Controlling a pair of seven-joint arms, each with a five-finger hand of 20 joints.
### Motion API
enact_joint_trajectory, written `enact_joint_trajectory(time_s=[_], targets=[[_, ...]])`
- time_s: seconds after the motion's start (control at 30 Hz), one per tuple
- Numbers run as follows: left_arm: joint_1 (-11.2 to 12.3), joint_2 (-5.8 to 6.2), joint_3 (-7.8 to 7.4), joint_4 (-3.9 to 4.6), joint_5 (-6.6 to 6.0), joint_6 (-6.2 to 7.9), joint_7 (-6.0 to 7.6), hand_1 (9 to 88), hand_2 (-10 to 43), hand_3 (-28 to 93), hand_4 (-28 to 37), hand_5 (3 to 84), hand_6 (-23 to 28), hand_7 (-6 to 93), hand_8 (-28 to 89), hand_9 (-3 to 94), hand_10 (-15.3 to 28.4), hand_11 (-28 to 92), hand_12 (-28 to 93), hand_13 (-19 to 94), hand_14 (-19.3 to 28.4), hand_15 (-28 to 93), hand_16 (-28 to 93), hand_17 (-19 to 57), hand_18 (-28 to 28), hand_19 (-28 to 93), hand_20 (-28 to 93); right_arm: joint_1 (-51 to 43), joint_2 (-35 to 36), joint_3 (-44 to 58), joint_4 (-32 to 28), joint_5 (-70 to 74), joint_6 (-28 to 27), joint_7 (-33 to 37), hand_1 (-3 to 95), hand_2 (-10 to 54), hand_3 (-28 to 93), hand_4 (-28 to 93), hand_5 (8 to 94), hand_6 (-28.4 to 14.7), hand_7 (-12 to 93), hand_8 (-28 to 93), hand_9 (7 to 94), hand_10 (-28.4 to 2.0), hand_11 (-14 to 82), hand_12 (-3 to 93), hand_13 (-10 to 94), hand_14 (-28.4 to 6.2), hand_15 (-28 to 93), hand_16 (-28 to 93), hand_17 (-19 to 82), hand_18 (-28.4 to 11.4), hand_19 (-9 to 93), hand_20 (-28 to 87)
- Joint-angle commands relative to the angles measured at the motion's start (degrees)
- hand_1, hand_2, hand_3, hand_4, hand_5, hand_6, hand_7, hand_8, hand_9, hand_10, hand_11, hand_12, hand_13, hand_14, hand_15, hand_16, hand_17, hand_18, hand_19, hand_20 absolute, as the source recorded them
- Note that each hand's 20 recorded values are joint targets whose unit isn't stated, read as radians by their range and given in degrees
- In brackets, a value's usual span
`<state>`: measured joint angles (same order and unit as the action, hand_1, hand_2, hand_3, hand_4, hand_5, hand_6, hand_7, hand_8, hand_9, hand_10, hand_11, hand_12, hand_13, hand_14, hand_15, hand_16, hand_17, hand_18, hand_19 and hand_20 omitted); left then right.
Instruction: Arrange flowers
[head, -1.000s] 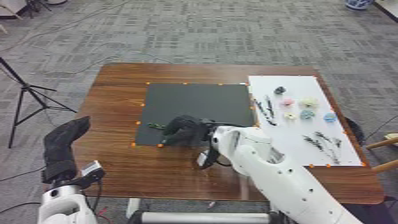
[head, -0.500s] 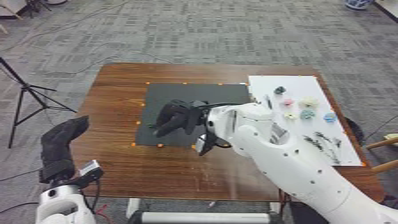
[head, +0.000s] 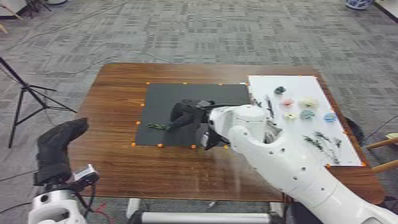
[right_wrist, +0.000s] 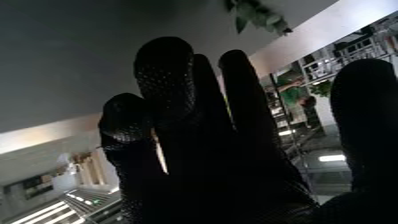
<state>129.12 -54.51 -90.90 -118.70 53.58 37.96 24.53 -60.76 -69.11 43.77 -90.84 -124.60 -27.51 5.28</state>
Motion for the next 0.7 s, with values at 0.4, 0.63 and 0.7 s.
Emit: enact_joint_trajectory(time_s=[0.4, 0.63, 0.7], targets=[[-2.5, -0.6, 1.36, 0.11, 1.76, -0.93, -3.22, 24.3, 5.7, 71, -28.3, 55.7, 1.9, 23.3, -9, 53.0, 14.2, 25, 14, 42, 17.4, 25, 0, 1.5, 13.5, 16, 18, -4.7, 3.0, -1.4, -7.5, 7.5, -3.4, 1.8, 22.3, 7.2, 61, -13, 53.1, -6.0, 9, -5, 52.8, -15.1, 6.9, 14.6, 68, -16.6, 61, 31, 37, -24.8, 85, 55], [-5.4, -0.43, 3.12, 0.72, 3.34, 0.46, -5.37, 24.3, 5.6, 71, -28.3, 55.7, 2.0, 23.2, -10, 52.9, 14.3, 25, 14, 42, 17.4, 26, 0, 1.5, 13.5, 16, 18, -4.0, 2.7, -1.6, -8.8, 11.3, -5.4, 3.3, 22.3, 7.2, 61, -13, 53.3, -6.0, 9, -5, 53.3, -15.1, 7.0, 14.6, 68, -16.7, 61, 31, 37, -24.7, 85, 55], [-5.8, -0.4, 3.4, 0.81, 3.35, 0.75, -5.66, 24.4, 5.5, 71, -28.3, 55.7, 2.0, 23.1, -9, 52.9, 14.3, 25, 14, 42, 17.4, 26, 0, 1.5, 13.5, 16, 18, -3.8, 2.2, -1.7, -9.2, 12.0, -5.8, 3.7, 22.3, 7.3, 61, -13, 53.4, -6.0, 9, -5, 53.5, -15.1, 6.9, 14.5, 68, -16.8, 61, 31, 37, -24.7, 85, 55]])
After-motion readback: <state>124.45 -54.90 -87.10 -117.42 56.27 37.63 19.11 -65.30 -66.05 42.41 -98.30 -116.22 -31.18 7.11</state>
